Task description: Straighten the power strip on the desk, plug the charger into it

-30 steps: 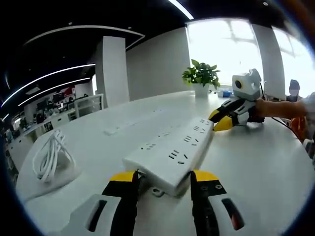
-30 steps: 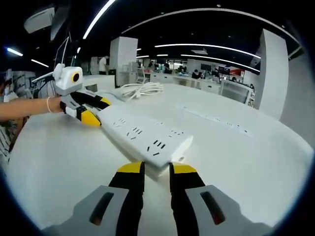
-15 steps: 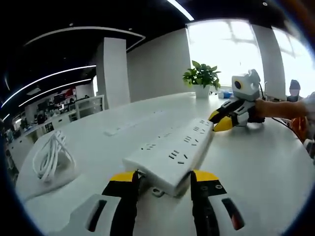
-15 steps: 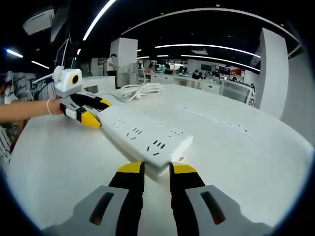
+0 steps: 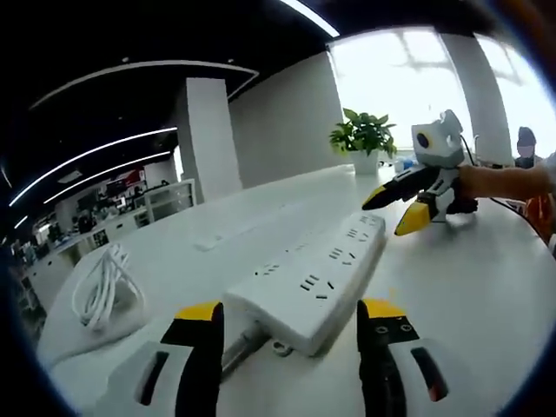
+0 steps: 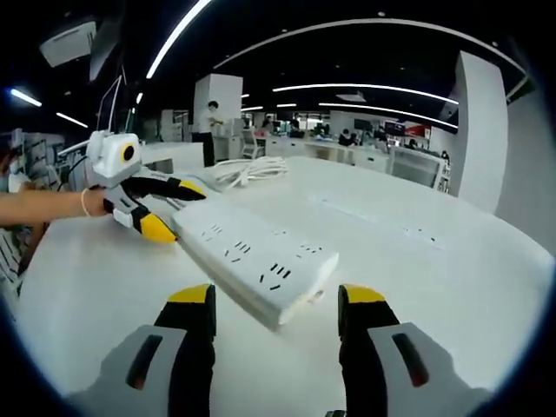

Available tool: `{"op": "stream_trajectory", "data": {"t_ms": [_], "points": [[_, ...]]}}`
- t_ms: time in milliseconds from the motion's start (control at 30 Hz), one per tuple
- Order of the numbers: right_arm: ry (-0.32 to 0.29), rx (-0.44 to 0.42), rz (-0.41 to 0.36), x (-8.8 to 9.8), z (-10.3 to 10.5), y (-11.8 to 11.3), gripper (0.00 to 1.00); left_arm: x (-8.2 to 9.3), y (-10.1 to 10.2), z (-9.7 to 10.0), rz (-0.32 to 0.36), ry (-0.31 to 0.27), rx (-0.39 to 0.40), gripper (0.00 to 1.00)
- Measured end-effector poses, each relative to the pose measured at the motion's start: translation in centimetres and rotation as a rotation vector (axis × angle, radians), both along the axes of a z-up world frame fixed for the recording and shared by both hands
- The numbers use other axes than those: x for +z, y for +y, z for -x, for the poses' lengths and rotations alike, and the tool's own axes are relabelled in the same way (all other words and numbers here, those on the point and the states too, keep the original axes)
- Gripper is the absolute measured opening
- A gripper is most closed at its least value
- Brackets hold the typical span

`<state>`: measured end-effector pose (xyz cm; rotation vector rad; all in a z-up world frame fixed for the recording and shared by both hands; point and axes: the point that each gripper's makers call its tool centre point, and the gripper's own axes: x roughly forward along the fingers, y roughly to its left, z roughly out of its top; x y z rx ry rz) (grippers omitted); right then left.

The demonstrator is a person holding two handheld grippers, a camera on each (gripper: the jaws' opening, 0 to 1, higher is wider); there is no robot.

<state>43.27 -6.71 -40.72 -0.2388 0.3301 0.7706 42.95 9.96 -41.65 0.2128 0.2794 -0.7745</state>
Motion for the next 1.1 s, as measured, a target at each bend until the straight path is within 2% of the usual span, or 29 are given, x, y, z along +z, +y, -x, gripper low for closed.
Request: {"op": "stream_trajectory", "data": {"t_ms": [100, 167, 333, 400, 500, 567, 700, 767, 867, 967, 1033, 1100], "points": [[-0.005, -0.005, -0.01, 0.1, -0.2, 0.0, 0.71, 0.5, 0.2, 0.1, 0.025, -0.014, 0.027, 0.78], [0.002, -0.005, -0.014, 0.2, 0.0, 0.0, 0.72, 0.6, 0.3, 0.3, 0.029, -0.018, 0.038, 0.84], [-0.005, -0.01, -0.031, 0.7, 0.4, -0.2, 0.75, 1.1, 0.2, 1.0, 0.052, -0.025, 0.044, 0.89], [-0.011, -0.007, -0.041, 0.9, 0.6, -0.3, 0.75, 1.8, 0.2, 1.2, 0.069, -0.062, 0.06, 0.93], [-0.017, 0.005, -0.051, 1.3, 0.9, -0.3, 0.8, 2.3, 0.2, 1.6, 0.085, -0.078, 0.067, 0.92], [-0.032, 0.059, -0.063, 1.7, 1.6, 0.2, 0.82, 2.6, 0.2, 2.0, 0.103, -0.084, 0.071, 0.92], [-0.032, 0.09, -0.074, 1.8, 3.0, 0.3, 0.85, 3.4, 0.4, 3.1, 0.143, -0.107, 0.088, 0.82], [-0.039, 0.098, -0.078, 2.0, 3.5, 0.2, 0.9, 4.0, 0.6, 3.5, 0.176, -0.125, 0.099, 0.82], [-0.049, 0.103, -0.081, 2.4, 4.3, 0.1, 0.91, 4.4, 0.7, 4.3, 0.222, -0.102, 0.1, 0.79], [-0.056, 0.12, -0.094, 2.9, 5.1, 0.2, 0.91, 4.3, 1.1, 4.8, 0.196, -0.101, 0.121, 0.63], [-0.055, 0.131, -0.088, 2.8, 5.7, 0.2, 0.91, 4.5, 1.1, 5.1, 0.223, -0.1, 0.118, 0.72], [-0.058, 0.134, -0.087, 2.9, 6.1, 0.1, 0.91, 4.3, 1.2, 5.4, 0.24, -0.058, 0.135, 0.75]]}}
